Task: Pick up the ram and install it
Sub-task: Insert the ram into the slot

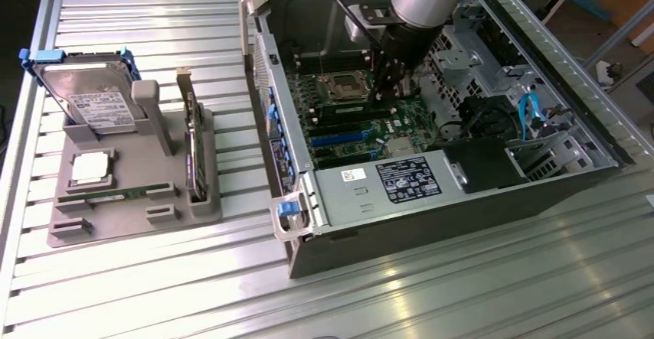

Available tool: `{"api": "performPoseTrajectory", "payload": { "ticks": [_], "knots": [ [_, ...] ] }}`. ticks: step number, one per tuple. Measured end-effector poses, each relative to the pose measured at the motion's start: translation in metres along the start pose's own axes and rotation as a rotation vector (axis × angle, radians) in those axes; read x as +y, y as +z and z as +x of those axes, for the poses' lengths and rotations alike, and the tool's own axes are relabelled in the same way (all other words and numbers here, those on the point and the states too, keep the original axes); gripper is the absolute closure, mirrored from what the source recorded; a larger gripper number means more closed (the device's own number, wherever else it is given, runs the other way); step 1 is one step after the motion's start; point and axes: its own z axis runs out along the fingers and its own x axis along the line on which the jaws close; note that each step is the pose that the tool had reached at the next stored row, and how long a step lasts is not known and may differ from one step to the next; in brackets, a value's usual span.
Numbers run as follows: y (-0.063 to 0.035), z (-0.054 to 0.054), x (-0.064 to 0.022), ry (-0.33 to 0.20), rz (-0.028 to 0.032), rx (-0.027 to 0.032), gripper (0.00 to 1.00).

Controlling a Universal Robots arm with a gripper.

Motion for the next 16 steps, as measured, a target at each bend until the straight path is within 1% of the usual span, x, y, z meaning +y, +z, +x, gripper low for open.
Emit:
{"api": "performPoseTrajectory", "payload": {
  "ticks": [8,16],
  "knots": [
    [0.0001,0.0004,0.0010,0.000,0.0003,-0.0014,0.88],
    [0.0001,0.0005,0.0010,-0.008,0.0001,-0.0013,0.88]
  ]
}}
